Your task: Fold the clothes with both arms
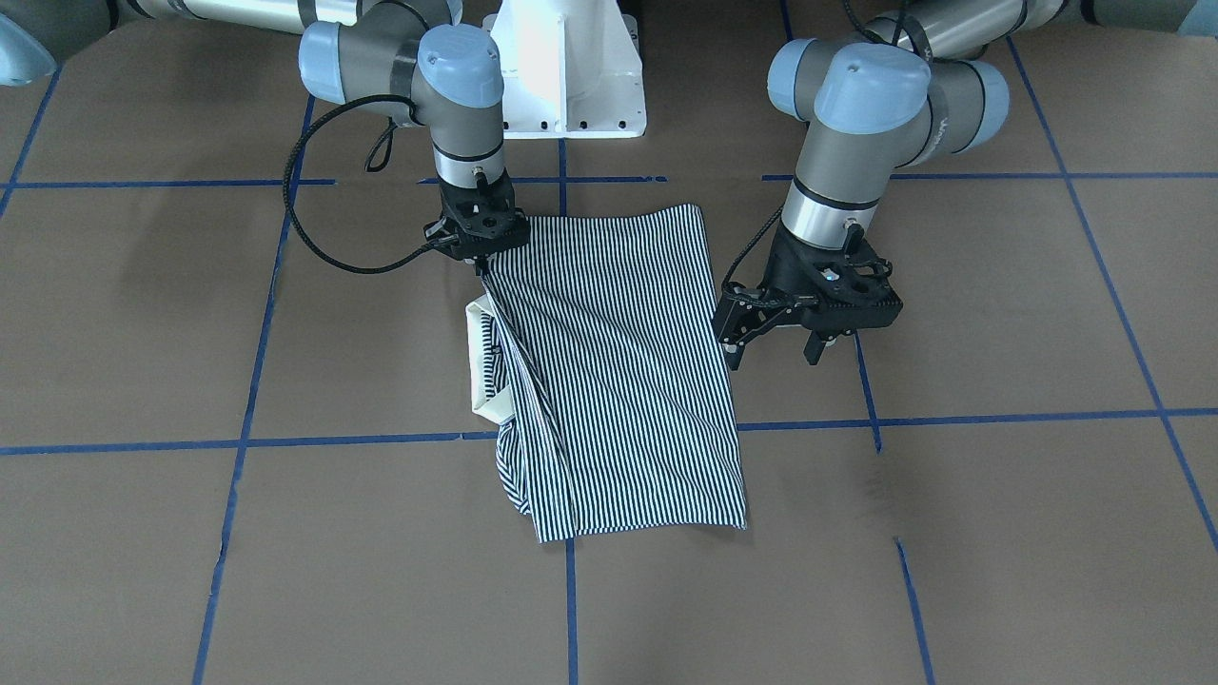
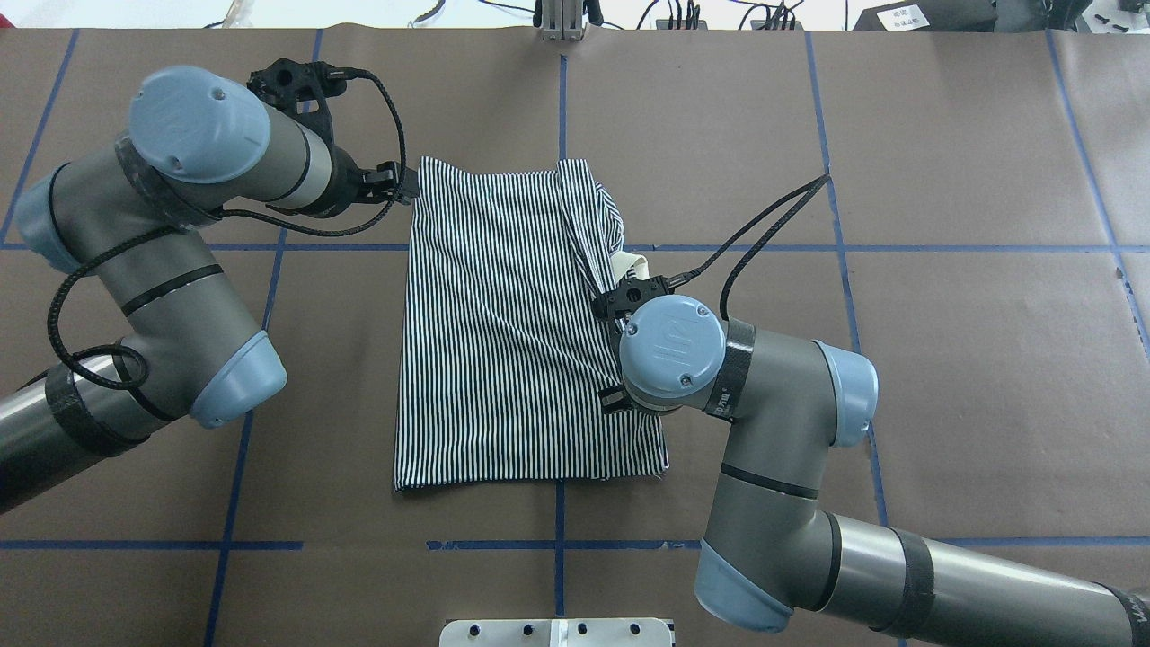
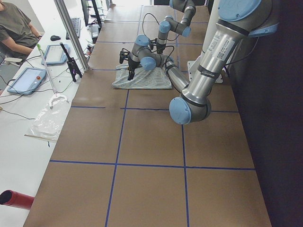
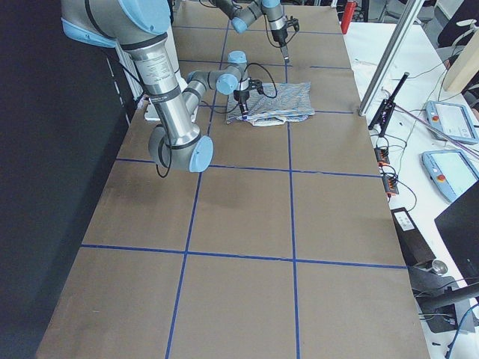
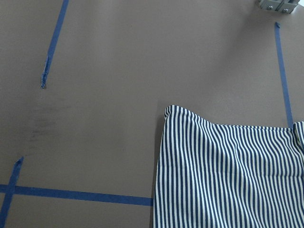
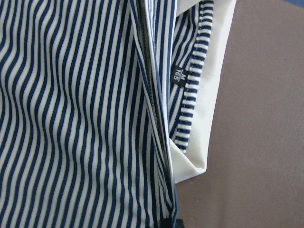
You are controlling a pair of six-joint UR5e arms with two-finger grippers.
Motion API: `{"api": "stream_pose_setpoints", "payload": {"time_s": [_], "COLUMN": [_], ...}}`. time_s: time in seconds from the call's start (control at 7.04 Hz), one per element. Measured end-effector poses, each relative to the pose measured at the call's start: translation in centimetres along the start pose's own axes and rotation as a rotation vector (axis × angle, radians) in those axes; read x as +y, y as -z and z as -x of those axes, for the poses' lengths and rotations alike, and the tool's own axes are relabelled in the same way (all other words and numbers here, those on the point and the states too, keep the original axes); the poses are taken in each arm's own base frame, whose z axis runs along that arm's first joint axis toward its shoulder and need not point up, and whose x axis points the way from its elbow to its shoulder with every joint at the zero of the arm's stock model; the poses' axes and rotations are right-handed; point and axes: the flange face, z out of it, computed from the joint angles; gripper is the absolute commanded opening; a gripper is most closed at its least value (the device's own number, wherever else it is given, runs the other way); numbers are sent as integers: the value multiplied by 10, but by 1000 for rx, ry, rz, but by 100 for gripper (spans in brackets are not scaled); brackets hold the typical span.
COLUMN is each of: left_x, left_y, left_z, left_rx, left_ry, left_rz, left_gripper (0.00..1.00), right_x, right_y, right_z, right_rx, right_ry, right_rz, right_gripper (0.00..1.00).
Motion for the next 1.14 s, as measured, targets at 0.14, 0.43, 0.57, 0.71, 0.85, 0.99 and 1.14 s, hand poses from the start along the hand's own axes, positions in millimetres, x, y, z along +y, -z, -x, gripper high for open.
{"api": "stream_pose_setpoints", "payload": {"time_s": [0.14, 0.43, 0.57, 0.71, 0.85, 0.99, 1.14], "left_x": [0, 0, 0, 0, 0, -1, -2], "left_y": [0, 0, 0, 1, 1, 1, 1], "left_z": [0, -1, -1, -1, -2, -1, -1], "left_rx": [0, 1, 1, 2, 3, 3, 2], "left_ry": [0, 0, 0, -1, -1, 0, 1], "left_rz": [0, 0, 0, 0, 0, -1, -1], "left_gripper": [100, 100, 100, 100, 100, 100, 100], "right_x": [0, -12, -25, -47, -70, -88, -99], "right_y": [0, 3, 7, 10, 10, 6, -1], "right_z": [2, -3, -7, -4, 3, 10, 15], "right_rx": [0, 7, 13, 18, 28, 43, 59], "right_ry": [3, 6, 10, 10, 2, -6, -6], "right_rz": [0, -16, -31, -46, -54, -51, -43], "right_gripper": [100, 100, 100, 100, 100, 100, 100]}}
